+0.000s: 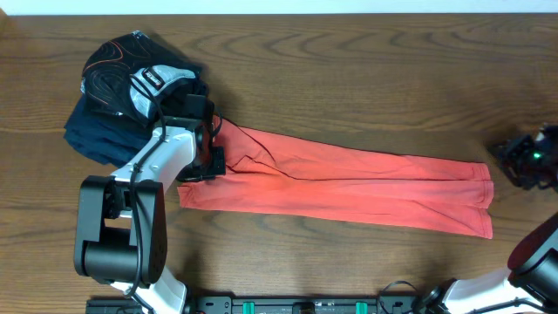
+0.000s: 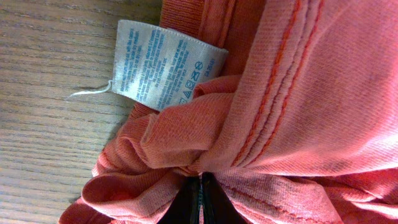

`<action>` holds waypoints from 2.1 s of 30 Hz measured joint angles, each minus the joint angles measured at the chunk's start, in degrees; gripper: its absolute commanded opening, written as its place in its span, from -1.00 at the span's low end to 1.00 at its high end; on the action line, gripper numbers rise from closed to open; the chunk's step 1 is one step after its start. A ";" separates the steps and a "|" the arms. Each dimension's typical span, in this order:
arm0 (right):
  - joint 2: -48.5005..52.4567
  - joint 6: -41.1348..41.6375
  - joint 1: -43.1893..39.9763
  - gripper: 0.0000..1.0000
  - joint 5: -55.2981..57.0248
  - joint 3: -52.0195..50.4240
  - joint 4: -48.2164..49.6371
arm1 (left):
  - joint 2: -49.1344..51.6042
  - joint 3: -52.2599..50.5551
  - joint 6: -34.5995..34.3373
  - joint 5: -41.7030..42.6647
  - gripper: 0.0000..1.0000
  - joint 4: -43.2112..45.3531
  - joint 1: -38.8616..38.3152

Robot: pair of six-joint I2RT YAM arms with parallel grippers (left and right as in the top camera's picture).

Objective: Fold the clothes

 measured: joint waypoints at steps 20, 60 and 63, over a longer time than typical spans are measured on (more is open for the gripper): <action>0.00 3.87 6.60 -0.94 22.88 -7.93 8.96 | -0.02 -0.04 0.00 0.33 -0.88 0.22 0.11; 2.51 -1.01 -0.83 -0.98 5.77 -7.72 10.80 | -0.04 -0.15 0.00 0.35 -0.86 0.63 0.13; 2.01 -0.55 -2.40 -0.98 5.38 -6.23 10.71 | -0.04 -0.15 0.00 0.35 -0.87 0.63 0.13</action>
